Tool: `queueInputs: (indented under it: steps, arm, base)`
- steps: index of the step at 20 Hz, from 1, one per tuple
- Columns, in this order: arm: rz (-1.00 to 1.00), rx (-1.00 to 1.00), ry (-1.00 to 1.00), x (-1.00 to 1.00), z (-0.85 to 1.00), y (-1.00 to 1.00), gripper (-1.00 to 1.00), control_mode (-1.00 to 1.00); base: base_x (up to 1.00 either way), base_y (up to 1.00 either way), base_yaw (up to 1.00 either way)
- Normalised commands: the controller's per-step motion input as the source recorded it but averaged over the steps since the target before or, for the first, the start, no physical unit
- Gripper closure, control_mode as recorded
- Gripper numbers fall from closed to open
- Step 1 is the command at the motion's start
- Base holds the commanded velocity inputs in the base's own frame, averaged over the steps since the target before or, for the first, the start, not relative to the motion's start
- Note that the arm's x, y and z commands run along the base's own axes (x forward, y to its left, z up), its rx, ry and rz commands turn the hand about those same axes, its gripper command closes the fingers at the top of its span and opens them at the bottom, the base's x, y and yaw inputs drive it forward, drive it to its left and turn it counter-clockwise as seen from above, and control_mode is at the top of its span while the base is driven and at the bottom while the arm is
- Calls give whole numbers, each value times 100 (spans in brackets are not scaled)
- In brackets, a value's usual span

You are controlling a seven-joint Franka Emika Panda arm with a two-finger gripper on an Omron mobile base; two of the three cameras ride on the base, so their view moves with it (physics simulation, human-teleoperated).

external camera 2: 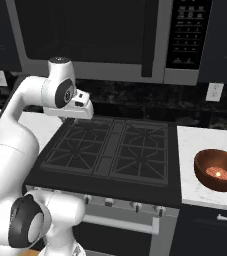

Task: Open the microwave, place the bowl with waffle inside the microwave, then close the microwave door and turn it on.

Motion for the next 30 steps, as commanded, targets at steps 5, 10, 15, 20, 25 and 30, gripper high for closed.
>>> queueInputs:
  steps: [5, 10, 15, 20, 25, 30]
  arm:
    - [0, 1, -9, -39, 0, -36, -100, -100]
    - [0, 8, -20, -45, 9, -84, -100, -100]
    - [0, 1, -21, -36, 25, -58, -100, -100]
    - [0, 0, -24, -18, 44, -55, -100, -100]
    - [-1, -2, -6, 0, 66, -30, -100, -100]
    - [-6, -9, -1, 0, 66, -28, -100, -100]
  base:
    - [0, 0, 0]
    - [0, 0, 0]
    - [0, 0, 0]
    - [0, 0, 0]
    - [0, 0, 0]
    - [0, 0, 0]
